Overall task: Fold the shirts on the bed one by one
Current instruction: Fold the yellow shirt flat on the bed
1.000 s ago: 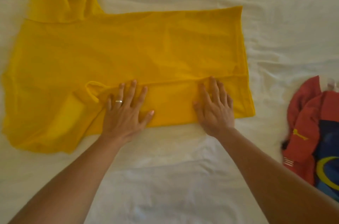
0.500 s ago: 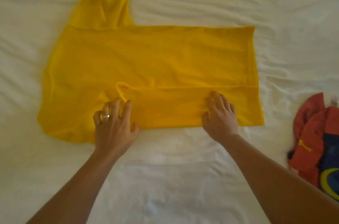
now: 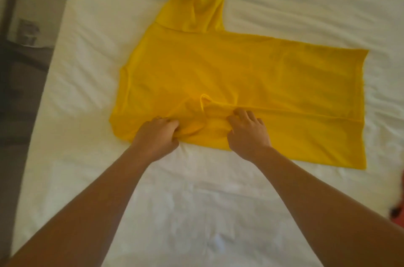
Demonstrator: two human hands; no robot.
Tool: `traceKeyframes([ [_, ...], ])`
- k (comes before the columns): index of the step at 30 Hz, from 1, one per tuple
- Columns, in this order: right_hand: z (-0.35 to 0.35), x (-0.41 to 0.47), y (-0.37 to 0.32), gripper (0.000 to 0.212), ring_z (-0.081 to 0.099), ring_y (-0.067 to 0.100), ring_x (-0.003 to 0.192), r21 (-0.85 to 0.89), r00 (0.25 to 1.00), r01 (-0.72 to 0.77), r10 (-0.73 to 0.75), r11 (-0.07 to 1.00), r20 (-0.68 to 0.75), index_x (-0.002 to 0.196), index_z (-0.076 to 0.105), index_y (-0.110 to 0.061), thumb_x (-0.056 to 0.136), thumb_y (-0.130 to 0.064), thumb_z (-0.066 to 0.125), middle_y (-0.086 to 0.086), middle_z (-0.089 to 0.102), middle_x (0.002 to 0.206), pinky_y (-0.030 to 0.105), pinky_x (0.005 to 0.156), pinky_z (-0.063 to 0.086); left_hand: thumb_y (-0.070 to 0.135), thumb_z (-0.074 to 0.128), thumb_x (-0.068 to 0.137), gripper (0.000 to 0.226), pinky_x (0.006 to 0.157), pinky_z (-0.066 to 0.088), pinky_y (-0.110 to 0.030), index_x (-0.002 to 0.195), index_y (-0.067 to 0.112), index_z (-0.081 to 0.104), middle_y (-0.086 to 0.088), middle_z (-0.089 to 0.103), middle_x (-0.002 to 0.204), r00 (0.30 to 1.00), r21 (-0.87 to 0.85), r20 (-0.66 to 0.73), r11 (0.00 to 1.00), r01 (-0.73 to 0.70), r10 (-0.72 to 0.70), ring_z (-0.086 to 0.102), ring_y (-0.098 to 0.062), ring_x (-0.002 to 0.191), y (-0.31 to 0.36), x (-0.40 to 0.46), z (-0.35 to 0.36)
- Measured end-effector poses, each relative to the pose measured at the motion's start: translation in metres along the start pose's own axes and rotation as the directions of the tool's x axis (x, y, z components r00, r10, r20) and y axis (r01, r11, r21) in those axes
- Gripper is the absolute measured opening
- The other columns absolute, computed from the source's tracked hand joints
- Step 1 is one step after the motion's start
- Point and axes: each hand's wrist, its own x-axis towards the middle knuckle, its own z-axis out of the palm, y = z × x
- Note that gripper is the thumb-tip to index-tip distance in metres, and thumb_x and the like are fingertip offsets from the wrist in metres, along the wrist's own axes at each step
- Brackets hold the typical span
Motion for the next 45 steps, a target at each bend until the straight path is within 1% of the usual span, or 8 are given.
traceKeyframes([
  [5, 0.001, 0.001, -0.007, 0.037, 0.052, 0.039, 0.113, 0.015, 1.0, -0.023, 0.024, 1.0, -0.021, 0.113, 0.064, -0.015, 0.077, -0.021, 0.063, 0.013, 0.054, 0.123, 0.048, 0.083, 0.049, 0.01, 0.067, 0.083, 0.014, 0.065, 0.042, -0.033, 0.084, 0.024, 0.067, -0.006, 0.065, 0.082, 0.938, -0.213, 0.347, 0.975, 0.056, 0.021, 0.059, -0.023, 0.079, -0.021, 0.035, -0.062],
  [12, -0.003, 0.007, -0.017, 0.036, 0.049, 0.039, 0.117, 0.01, 0.995, -0.103, 0.103, 0.995, -0.012, 0.115, 0.062, -0.012, 0.08, -0.019, 0.062, 0.015, 0.051, 0.123, 0.047, 0.088, 0.047, 0.03, 0.058, 0.092, 0.039, 0.099, 0.043, -0.046, 0.131, 0.025, 0.061, -0.01, 0.059, 0.13, 0.82, -0.33, -0.491, 0.934, 0.137, -0.294, 0.054, -0.036, 0.12, -0.046, 0.07, -0.117],
  [17, -0.035, 0.035, -0.05, 0.036, 0.052, 0.036, 0.121, -0.052, 0.974, -0.214, 0.217, 0.975, 0.065, 0.119, 0.064, -0.014, 0.092, -0.034, 0.051, 0.013, 0.055, 0.127, 0.043, 0.093, 0.044, 0.039, 0.059, 0.09, 0.042, 0.098, 0.044, -0.05, 0.129, 0.022, 0.061, -0.012, 0.059, 0.124, 0.76, -0.596, -0.351, 0.756, 0.269, -0.547, 0.055, -0.037, 0.117, -0.063, 0.025, -0.06],
  [24, -0.065, 0.121, -0.089, 0.046, 0.06, 0.031, 0.114, 0.616, 0.944, -0.279, 0.328, 0.737, 0.034, 0.128, 0.058, -0.013, 0.091, -0.038, 0.067, 0.013, 0.063, 0.125, 0.037, 0.084, 0.044, 0.082, 0.035, 0.076, 0.079, 0.097, 0.035, -0.046, 0.127, 0.027, 0.061, 0.001, 0.065, 0.123, 0.846, -0.571, -0.189, 0.756, 0.318, -0.498, 0.053, -0.03, 0.116, -0.07, -0.042, 0.011],
  [29, -0.063, 0.163, -0.089, 0.015, 0.052, 0.02, 0.064, 0.799, 0.904, -0.355, 0.396, 0.486, 0.16, 0.074, 0.063, -0.015, 0.079, -0.018, 0.077, 0.006, 0.058, 0.071, 0.035, 0.06, 0.038, 0.066, 0.05, 0.082, 0.048, 0.082, 0.039, -0.044, 0.095, 0.024, 0.067, 0.004, 0.067, 0.09, 0.852, -0.509, -0.33, 0.837, 0.201, -0.406, 0.06, -0.031, 0.092, -0.085, -0.046, 0.034],
  [33, -0.062, 0.156, -0.078, 0.016, 0.062, 0.035, 0.101, 0.657, 0.844, -0.368, 0.533, 0.658, -0.062, 0.097, 0.066, -0.013, 0.083, -0.021, 0.067, 0.015, 0.066, 0.104, 0.041, 0.083, 0.046, 0.05, 0.054, 0.091, 0.034, 0.065, 0.042, -0.035, 0.083, 0.019, 0.068, 0.002, 0.064, 0.072, 0.76, -0.755, -0.325, 0.639, 0.151, -0.563, 0.064, -0.033, 0.075, -0.1, -0.037, 0.03],
  [36, -0.055, 0.144, -0.091, 0.04, 0.054, 0.04, 0.111, 0.345, 0.923, -0.047, 0.173, 0.937, -0.344, 0.12, 0.06, -0.01, 0.082, -0.024, 0.06, 0.02, 0.058, 0.119, 0.043, 0.093, 0.039, 0.059, 0.052, 0.089, 0.036, 0.066, 0.04, -0.037, 0.071, 0.029, 0.055, 0.012, 0.054, 0.063, 0.766, -0.809, -0.268, 0.568, 0.15, -0.584, 0.062, -0.03, 0.077, -0.102, -0.037, 0.026],
  [45, -0.054, 0.181, -0.148, 0.052, 0.033, 0.034, 0.138, -0.122, 0.951, 0.306, -0.31, 0.944, -0.011, 0.147, 0.046, -0.033, 0.097, -0.048, 0.053, 0.005, 0.035, 0.155, 0.051, 0.107, 0.036, 0.064, 0.053, 0.078, 0.037, 0.08, 0.023, -0.039, 0.08, 0.027, 0.06, 0.013, 0.053, 0.068, 0.821, -0.561, -0.264, 0.773, 0.295, -0.506, 0.053, -0.025, 0.097, -0.113, -0.047, 0.033],
])
